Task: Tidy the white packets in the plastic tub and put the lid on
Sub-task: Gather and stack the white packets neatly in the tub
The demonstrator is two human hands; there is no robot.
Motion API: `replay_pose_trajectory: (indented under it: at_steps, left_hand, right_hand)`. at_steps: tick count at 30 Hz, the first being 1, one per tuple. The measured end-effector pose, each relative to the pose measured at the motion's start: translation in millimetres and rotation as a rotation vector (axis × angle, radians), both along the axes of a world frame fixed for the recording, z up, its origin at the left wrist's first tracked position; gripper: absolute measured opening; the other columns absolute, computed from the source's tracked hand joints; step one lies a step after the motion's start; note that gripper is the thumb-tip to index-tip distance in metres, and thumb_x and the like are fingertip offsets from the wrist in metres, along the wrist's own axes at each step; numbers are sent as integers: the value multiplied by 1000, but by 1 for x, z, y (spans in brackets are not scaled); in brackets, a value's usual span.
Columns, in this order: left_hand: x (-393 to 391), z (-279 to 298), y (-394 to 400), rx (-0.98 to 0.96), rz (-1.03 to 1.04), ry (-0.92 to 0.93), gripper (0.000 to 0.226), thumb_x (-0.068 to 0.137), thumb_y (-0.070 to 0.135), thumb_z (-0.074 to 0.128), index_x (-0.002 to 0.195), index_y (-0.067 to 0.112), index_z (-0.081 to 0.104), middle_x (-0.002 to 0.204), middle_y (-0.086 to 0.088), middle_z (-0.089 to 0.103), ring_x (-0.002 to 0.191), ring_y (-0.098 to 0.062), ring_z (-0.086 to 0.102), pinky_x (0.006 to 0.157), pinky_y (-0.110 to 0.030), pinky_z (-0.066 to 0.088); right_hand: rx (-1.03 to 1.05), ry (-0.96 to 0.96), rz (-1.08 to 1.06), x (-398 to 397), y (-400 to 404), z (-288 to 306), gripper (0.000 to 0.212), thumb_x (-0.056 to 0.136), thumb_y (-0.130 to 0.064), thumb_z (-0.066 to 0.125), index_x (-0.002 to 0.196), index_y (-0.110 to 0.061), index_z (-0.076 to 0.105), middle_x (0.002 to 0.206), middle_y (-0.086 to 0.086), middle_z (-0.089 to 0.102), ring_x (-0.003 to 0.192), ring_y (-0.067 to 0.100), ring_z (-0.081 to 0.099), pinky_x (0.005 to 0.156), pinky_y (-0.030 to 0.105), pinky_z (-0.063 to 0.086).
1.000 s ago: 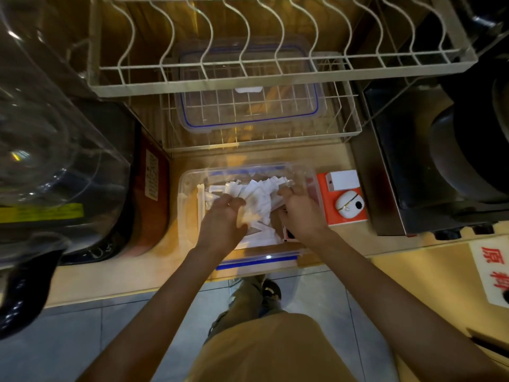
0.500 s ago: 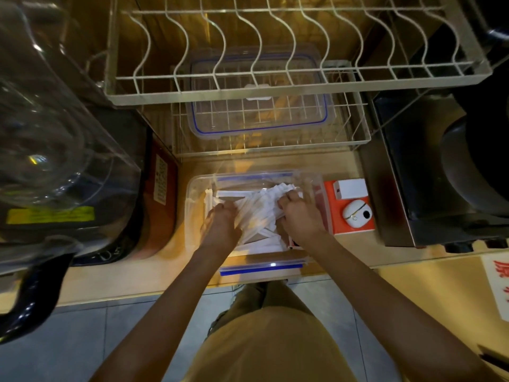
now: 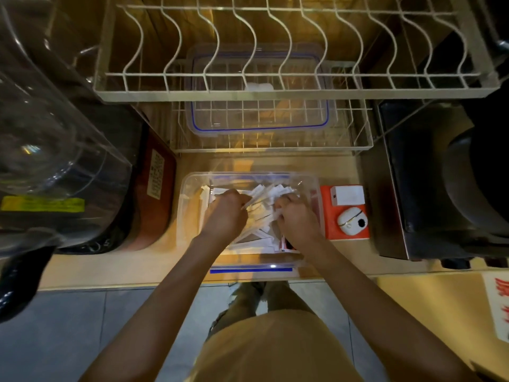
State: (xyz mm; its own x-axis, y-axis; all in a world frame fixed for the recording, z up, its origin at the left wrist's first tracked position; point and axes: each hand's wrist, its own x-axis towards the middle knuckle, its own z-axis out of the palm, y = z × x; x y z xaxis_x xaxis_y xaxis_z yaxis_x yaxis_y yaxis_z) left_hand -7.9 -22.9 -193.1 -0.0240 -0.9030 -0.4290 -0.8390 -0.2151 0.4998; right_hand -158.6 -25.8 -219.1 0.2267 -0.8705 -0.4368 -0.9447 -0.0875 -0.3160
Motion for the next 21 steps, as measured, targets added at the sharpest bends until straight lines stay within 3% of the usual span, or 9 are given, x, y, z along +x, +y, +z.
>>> replay_pose_trajectory:
  at_steps: [4, 11, 13, 15, 19, 21]
  left_hand:
    - [-10, -12, 2, 0, -59, -45, 34, 87, 8, 50, 116, 20, 61, 112, -14, 66, 101, -32, 62, 84, -40, 53]
    - [-3, -13, 16, -3, 20, -35, 38, 80, 18, 65, 117, 10, 60, 123, -15, 60, 113, -30, 55, 93, -39, 49]
    - [3, -12, 21, -19, 145, -82, 37, 83, 13, 60, 119, 7, 57, 132, -16, 50, 122, -31, 45, 100, -39, 42]
    - [10, -15, 22, 15, 204, -160, 37, 85, 8, 51, 123, 6, 53, 139, -19, 40, 130, -34, 34, 106, -40, 34]
    - [15, -22, 20, 176, 253, -188, 39, 86, 7, 42, 124, 1, 48, 141, -23, 37, 132, -36, 31, 109, -43, 30]
    - [13, -20, 19, 210, 257, -185, 40, 87, 6, 42, 126, -1, 46, 142, -24, 35, 130, -37, 33, 108, -44, 32]
  right_hand:
    - [-36, -77, -55, -2, 5, 1, 29, 86, -10, 53, 114, -7, 57, 125, 11, 58, 118, 23, 50, 113, 42, 27]
    - [-3, -227, -199, -2, 9, 6, 21, 89, -9, 50, 108, -7, 59, 110, 11, 63, 106, 20, 55, 103, 31, 38]
    - [-1, -228, -208, -2, 9, 7, 21, 89, -9, 49, 107, -6, 60, 111, 10, 61, 104, 20, 55, 91, 19, 36]
    - [1, -227, -184, -2, 11, 7, 22, 90, -9, 49, 108, -6, 59, 112, 11, 61, 102, 20, 56, 80, 17, 34]
    - [-5, -215, -106, -1, 16, 5, 24, 90, -13, 51, 113, -10, 57, 114, 9, 62, 103, 19, 58, 90, 25, 43]
    - [-18, -173, -52, -2, 16, 4, 25, 90, -15, 50, 114, -11, 56, 118, 8, 61, 109, 18, 55, 95, 27, 41]
